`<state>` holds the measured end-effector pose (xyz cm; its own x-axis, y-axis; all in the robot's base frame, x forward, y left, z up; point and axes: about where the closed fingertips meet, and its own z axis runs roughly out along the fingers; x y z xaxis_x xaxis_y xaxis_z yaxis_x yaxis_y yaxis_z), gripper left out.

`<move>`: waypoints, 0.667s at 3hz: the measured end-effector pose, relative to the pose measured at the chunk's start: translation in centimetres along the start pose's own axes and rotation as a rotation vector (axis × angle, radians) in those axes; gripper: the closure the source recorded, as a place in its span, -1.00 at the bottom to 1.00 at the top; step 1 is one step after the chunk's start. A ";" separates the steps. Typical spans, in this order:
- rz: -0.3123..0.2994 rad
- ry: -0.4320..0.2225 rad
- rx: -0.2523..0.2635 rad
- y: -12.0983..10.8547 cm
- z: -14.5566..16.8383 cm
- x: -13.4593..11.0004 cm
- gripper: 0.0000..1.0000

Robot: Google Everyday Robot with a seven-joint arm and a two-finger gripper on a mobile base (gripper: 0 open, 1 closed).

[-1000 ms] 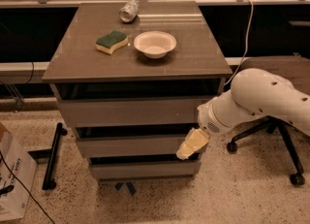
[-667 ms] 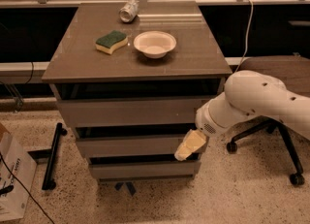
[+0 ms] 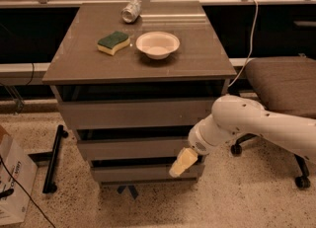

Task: Open bottom drawer

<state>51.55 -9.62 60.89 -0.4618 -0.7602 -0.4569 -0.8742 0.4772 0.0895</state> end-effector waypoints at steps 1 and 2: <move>0.057 -0.005 -0.046 -0.1 4.0 2.0 -1.00; 0.057 -0.004 -0.047 -0.1 4.1 2.1 -1.00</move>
Offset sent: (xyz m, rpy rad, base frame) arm -0.0016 0.0011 -0.0383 0.0294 0.0476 -0.0280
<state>51.28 -9.43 56.33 -0.5106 -0.7304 -0.4536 -0.8525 0.4986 0.1569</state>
